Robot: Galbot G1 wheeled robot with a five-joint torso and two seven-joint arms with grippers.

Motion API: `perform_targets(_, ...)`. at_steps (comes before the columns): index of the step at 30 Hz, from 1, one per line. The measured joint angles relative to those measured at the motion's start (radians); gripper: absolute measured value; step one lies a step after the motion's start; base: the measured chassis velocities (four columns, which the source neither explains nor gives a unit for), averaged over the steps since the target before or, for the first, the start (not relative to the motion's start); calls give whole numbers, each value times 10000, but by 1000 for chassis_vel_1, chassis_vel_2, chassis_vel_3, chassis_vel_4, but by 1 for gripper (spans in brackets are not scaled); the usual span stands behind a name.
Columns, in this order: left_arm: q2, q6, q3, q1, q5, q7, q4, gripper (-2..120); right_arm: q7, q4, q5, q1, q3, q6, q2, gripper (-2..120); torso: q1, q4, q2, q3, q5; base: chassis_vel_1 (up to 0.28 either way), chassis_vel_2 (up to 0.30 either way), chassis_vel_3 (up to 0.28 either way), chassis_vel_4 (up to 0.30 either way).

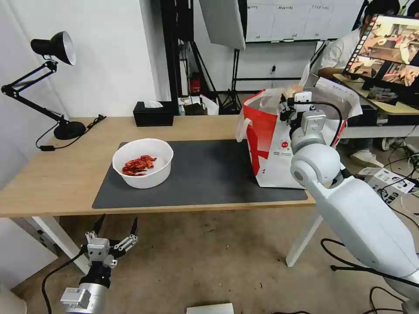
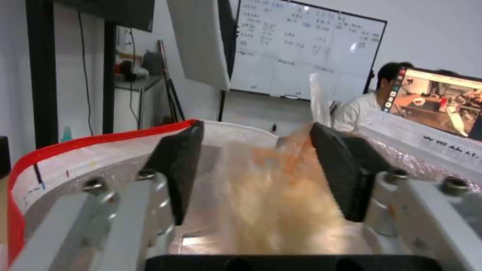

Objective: Pick up the trash from the table and place it into the takeout bag.

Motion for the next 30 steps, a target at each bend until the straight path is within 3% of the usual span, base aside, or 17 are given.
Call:
perform_targets(7, 76, 42, 62, -104, -20, -5, 39, 100, 12, 20, 91, -17, 0, -68, -29, 93, 0, 0, 0, 0, -1, 0, 0, 0, 0)
perform_targets(10, 110, 58, 64, -119, -33, -6, 40, 100, 10, 66, 176, -45, 3, -189, -41, 99, 0, 0, 0, 0, 0, 0, 0, 0, 0)
perform_targets(16, 141, 113, 86, -150, -52, -11, 42, 100, 49, 190, 656, 40, 30, -646, -72, 100, 0, 0, 0, 0, -1, 0, 0, 0, 0)
perform_targets(30, 155, 173, 142, -196, -63, -21, 21, 100, 84, 204, 677, 62, 53, -648, -96, 100, 0, 0, -1, 0, 0, 0, 0, 0, 0)
